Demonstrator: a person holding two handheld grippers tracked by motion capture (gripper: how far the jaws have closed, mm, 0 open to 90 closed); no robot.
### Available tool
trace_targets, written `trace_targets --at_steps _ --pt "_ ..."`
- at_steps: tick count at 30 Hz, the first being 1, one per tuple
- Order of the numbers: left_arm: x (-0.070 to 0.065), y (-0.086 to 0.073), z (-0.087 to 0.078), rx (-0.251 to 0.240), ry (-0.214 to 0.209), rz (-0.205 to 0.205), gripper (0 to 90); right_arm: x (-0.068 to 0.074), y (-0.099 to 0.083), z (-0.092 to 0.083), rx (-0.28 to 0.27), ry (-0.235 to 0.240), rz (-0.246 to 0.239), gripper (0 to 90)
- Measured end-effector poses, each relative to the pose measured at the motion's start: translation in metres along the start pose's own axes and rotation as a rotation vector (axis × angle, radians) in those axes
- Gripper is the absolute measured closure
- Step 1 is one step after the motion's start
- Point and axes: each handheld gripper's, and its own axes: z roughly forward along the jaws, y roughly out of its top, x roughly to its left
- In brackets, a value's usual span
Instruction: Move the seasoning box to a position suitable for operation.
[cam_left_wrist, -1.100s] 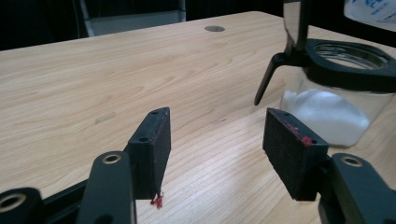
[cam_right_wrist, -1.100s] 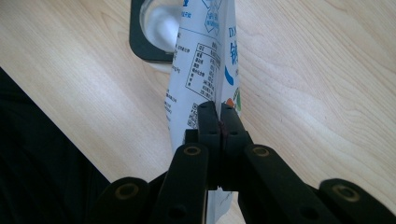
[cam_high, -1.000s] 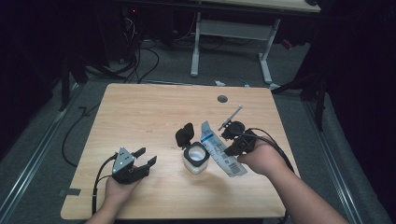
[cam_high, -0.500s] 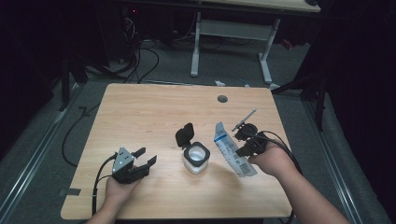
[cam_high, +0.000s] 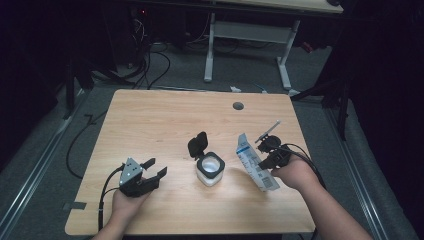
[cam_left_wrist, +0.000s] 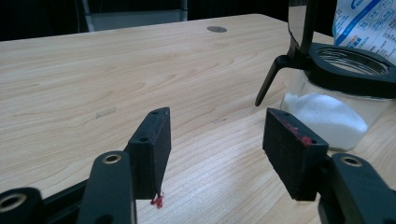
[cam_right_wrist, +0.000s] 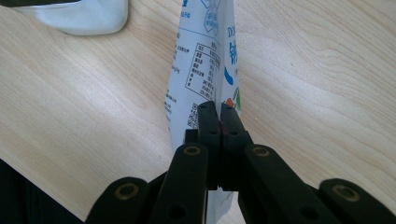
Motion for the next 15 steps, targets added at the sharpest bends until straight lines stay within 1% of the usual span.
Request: trace_targets --at_steps 4,5,9,11,14,15 --pt "0.001 0.0 -0.001 -0.004 0.002 -0.005 42.4 -0.002 -0.002 0.003 -0.011 0.002 -0.001 90.0" --pt "0.002 0.001 -0.002 -0.006 0.0 -0.009 42.4 -0.002 -0.002 0.003 -0.011 0.003 0.013 90.0" --pt "0.003 0.001 -0.003 -0.011 -0.001 -0.016 42.4 -0.004 -0.005 0.002 -0.029 -0.001 0.021 90.0" --pt "0.003 0.001 -0.003 -0.011 -0.002 -0.017 42.4 -0.005 -0.007 0.001 -0.045 0.001 0.027 90.0" --pt "0.003 0.001 -0.003 -0.011 -0.001 -0.017 42.4 -0.006 -0.01 -0.001 -0.081 -0.01 0.03 90.0" --pt "0.003 0.001 -0.003 -0.011 -0.001 -0.017 42.4 -0.006 -0.011 -0.002 -0.089 -0.016 0.04 90.0"
